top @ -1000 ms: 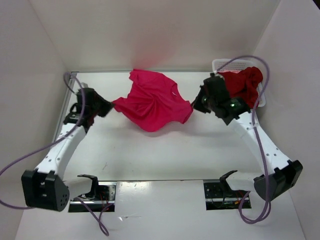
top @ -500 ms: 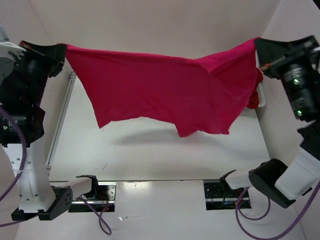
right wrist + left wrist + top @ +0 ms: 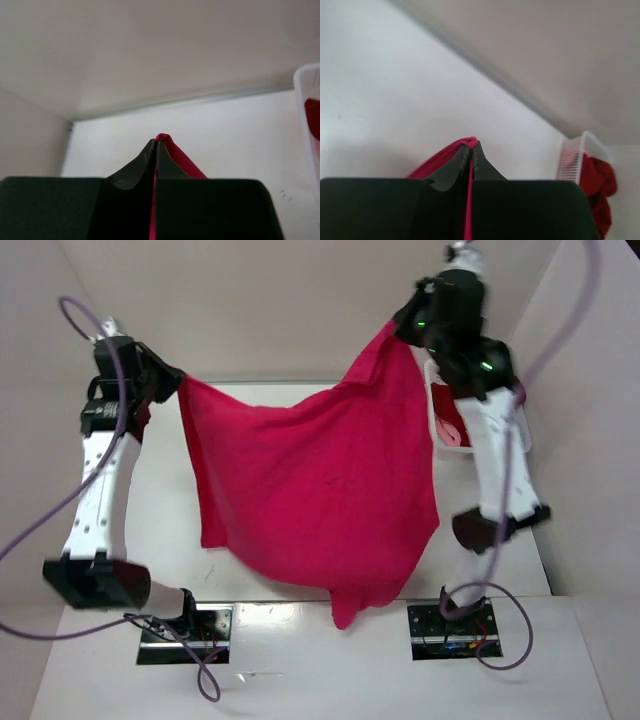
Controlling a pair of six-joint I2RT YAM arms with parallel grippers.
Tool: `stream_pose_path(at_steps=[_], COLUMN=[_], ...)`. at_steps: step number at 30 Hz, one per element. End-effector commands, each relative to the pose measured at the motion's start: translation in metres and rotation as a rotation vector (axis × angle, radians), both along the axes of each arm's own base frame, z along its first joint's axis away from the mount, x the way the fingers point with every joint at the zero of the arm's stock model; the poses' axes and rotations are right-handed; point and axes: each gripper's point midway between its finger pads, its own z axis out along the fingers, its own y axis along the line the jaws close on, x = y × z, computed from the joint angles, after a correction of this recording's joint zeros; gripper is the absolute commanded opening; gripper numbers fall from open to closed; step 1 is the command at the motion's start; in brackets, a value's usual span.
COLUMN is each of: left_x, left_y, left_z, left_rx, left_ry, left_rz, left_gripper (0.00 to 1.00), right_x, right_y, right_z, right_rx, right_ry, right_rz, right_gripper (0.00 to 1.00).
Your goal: Fold and stack the t-shirts
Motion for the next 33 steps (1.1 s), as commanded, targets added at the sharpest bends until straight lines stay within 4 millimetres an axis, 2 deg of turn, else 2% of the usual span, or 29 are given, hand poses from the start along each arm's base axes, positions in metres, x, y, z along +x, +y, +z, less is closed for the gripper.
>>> stream_pose_path(at_steps=[1,2,3,4,5,7,8,9,11,13,14,16,17,20,21,23,24,25,26,27,28,29,30,31,32,33], left_x=[0.031,0.044,0.052,0.058,0.069,0.075,0.076,0.077,0.074,0.072,0.070,0.062,0.062,0.063,0.071,0.064,0.066,0.059,0.056,0.046,0.043,0.037,0.026,0.020,0.009,-0.001], left_y=[0.009,0.010,0.013,0.014,0.018,0.021,0.021,0.026,0.033,0.043,0.043,0.049,0.053,0.059,0.061,0.060,0.061,0.059,0.059,0.057,0.054,0.053,0.050,0.049,0.046,0.039], left_z=[-0.024,-0.036,-0.033,-0.016,-0.017,0.003,0.025,0.031,0.050,0.073,0.084,0.108,0.114,0.107,0.081,0.072,0.036,0.033,0.019,0.014,-0.031,-0.049,-0.059,-0.077,-0.129,-0.143], left_rx=[-0.039,-0.067,-0.073,-0.079,-0.094,-0.091,-0.092,-0.101,-0.092,-0.078,-0.073,-0.053,-0.046,-0.031,-0.042,-0.031,-0.037,-0.024,-0.030,-0.017,-0.028,-0.035,-0.027,-0.032,-0.057,-0.054], left_ry=[0.017,0.046,0.035,-0.003,0.000,-0.044,-0.092,-0.106,-0.148,-0.215,-0.238,-0.293,-0.316,-0.309,-0.259,-0.253,-0.183,-0.188,-0.163,-0.159,-0.080,-0.052,-0.042,-0.020,0.079,0.104], left_rz=[-0.019,-0.026,-0.034,-0.032,-0.028,-0.034,-0.035,-0.031,-0.019,-0.001,-0.002,-0.007,0.001,0.010,0.012,0.011,0.012,0.009,0.010,0.008,-0.006,-0.006,-0.008,-0.008,-0.006,-0.019], left_gripper=[0.00,0.00,0.00,0.00,0.00,0.00,0.00,0.00,0.00,0.00,0.00,0.00,0.00,0.00,0.00,0.00,0.00,0.00,0.00,0.00,0.00,0.00,0.00,0.00,0.00,0.00], right_x=[0.060,0.070,0.079,0.088,0.092,0.087,0.085,0.079,0.052,0.034,0.012,0.001,-0.004,0.007,0.018,0.030,0.036,0.037,0.045,0.030,0.025,0.016,0.002,-0.008,-0.024,-0.035], right_y=[0.016,0.015,0.013,0.018,0.013,0.008,0.005,0.004,-0.001,-0.007,-0.014,-0.018,-0.021,-0.020,-0.018,-0.017,-0.017,-0.017,-0.017,-0.028,-0.036,-0.039,-0.045,-0.044,-0.051,-0.054], right_z=[-0.043,-0.046,-0.048,-0.050,-0.043,-0.014,-0.005,0.009,0.060,0.096,0.121,0.133,0.137,0.106,0.081,0.043,-0.002,-0.026,-0.094,-0.102,-0.130,-0.194,-0.208,-0.233,-0.285,-0.305], right_rx=[-0.054,-0.040,-0.038,-0.032,-0.002,0.032,0.062,0.074,0.143,0.187,0.207,0.218,0.212,0.164,0.140,0.094,0.043,0.026,-0.022,-0.026,-0.036,-0.082,-0.070,-0.061,-0.072,-0.061], right_ry=[0.057,0.059,0.055,0.042,0.022,-0.063,-0.086,-0.121,-0.248,-0.353,-0.414,-0.448,-0.458,-0.360,-0.289,-0.186,-0.076,-0.027,0.100,0.112,0.172,0.303,0.334,0.390,0.502,0.549], right_rz=[0.037,0.034,0.025,0.033,0.018,-0.007,-0.021,-0.020,0.001,0.005,0.007,0.008,-0.002,-0.016,-0.026,-0.042,-0.055,-0.056,-0.070,-0.082,-0.099,-0.100,-0.099,-0.089,-0.096,-0.095], right_gripper=[0.00,0.00,0.00,0.00,0.00,0.00,0.00,0.00,0.00,0.00,0.00,0.00,0.00,0.00,0.00,0.00,0.00,0.00,0.00,0.00,0.00,0.00,0.00,0.00,0.00,0.00])
